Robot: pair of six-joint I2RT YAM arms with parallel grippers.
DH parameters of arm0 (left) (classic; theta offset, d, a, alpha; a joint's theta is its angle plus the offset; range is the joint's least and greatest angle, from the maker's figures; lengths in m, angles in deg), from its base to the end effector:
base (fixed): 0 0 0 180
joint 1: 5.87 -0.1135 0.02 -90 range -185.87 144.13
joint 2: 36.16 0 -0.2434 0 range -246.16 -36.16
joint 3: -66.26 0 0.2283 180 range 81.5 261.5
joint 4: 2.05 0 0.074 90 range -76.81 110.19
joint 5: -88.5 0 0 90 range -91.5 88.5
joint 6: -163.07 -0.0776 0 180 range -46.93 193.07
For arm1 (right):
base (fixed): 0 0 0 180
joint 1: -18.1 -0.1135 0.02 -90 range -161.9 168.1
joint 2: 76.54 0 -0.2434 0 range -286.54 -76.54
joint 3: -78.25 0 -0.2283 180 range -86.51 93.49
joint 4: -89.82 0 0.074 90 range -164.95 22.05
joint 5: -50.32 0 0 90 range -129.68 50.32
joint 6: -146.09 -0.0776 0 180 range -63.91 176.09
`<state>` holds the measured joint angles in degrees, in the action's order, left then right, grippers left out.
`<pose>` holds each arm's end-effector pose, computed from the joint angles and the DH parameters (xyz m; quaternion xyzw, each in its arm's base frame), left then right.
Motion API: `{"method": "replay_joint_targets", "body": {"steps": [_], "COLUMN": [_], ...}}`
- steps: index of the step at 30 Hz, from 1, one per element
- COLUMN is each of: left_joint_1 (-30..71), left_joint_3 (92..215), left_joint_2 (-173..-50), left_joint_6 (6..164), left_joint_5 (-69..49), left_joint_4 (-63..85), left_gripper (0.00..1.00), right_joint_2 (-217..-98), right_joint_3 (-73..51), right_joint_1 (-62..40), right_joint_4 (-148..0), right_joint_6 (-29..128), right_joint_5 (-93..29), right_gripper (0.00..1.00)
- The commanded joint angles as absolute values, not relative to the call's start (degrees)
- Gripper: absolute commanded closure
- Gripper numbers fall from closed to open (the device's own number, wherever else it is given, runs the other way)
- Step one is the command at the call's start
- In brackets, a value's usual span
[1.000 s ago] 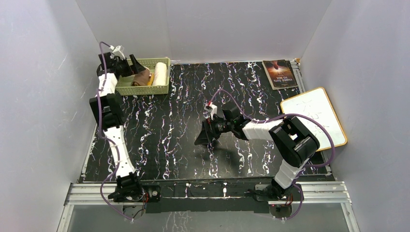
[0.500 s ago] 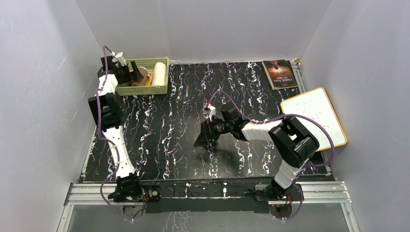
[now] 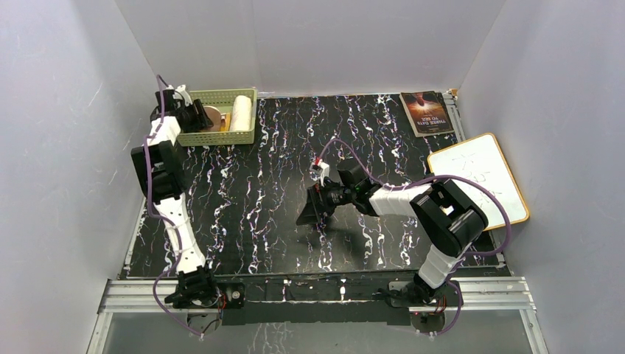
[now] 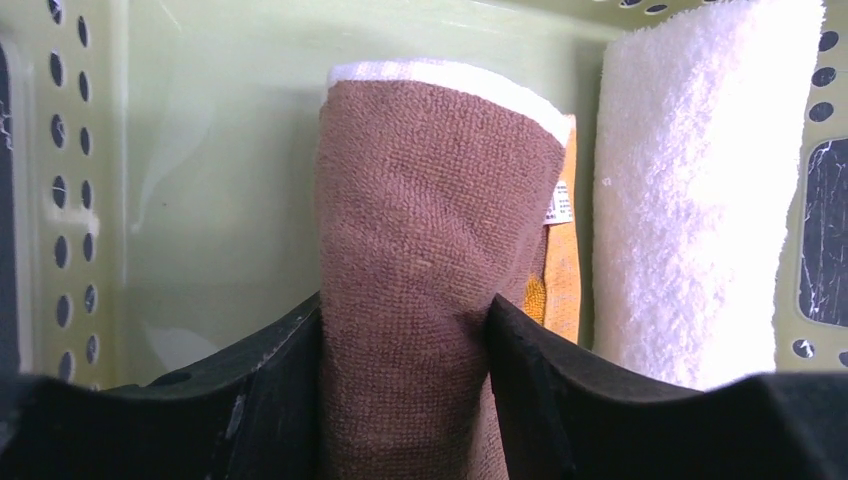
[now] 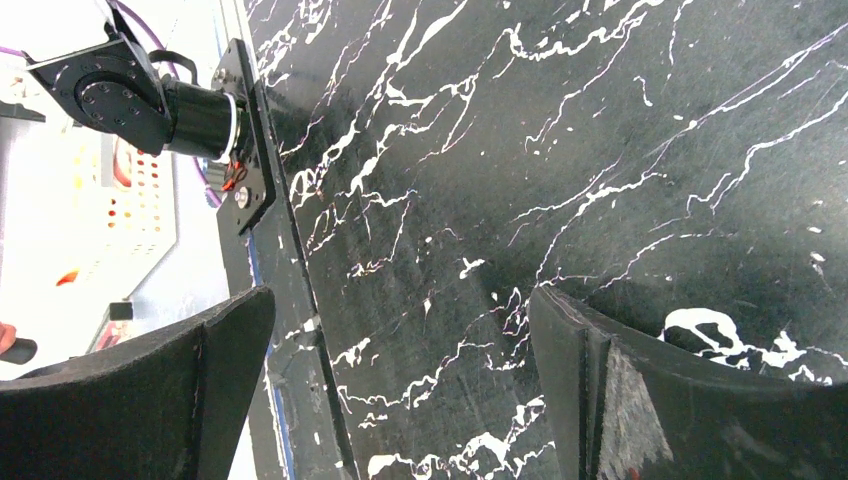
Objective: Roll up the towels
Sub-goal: Reset both arms
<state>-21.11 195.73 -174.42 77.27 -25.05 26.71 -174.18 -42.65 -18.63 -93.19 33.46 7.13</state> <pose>0.5314 0.1126 0.1522 -0.0594 0.8808 -0.1406 0.4482 0.2342 0.2453 0.1386 -0.2806 0.7875 0.5148 0.1900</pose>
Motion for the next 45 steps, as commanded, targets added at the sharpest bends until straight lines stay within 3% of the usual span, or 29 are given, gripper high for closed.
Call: {"method": "replay_joint_targets", "body": {"steps": [1,12,17,27,35,39,42,45], "left_joint_1": [-18.3,-11.5,-11.5,-11.9,-12.1,-12.0,-12.0,-12.0], "left_joint_3": [193.2,201.1,204.1,207.9,210.8,211.9,204.8,189.8], "left_joint_2": [-169.1,-174.3,-175.9,-177.1,-172.2,-166.1,-157.7,-145.3], "left_joint_6": [82.9,87.3,87.1,84.5,80.9,79.0,78.5,80.3], "left_joint_5": [-20.9,-12.2,-9.8,-8.9,-15.4,-18.5,-21.9,-24.7], "left_joint_4": [22.6,27.0,29.5,30.6,28.1,28.7,26.3,19.2], "left_gripper": [0.50,0.48,0.37,0.02,0.02,0.02,0.02,0.02], "right_joint_2": [-170.9,-169.3,-168.8,-169.3,-168.1,-165.9,-164.1,-162.8], "right_joint_3": [-43.5,-44.6,-44.8,-44.2,-41.5,-38.4,-35.3,-31.7], "right_joint_1": [-19.0,-19.0,-18.9,-19.0,-19.0,-18.9,-18.8,-18.7], "right_joint_4": [-97.1,-96.9,-95.8,-95.7,-90.6,-84.0,-79.7,-76.0], "right_joint_6": [33.3,33.9,34.9,35.0,38.1,41.7,38.6,34.6], "right_joint_5": [7.1,6.4,6.0,6.2,4.2,-4.2,-16.8,-26.5], "right_gripper": [0.02,0.02,0.02,0.02,0.02,0.02,0.02,0.02]}}
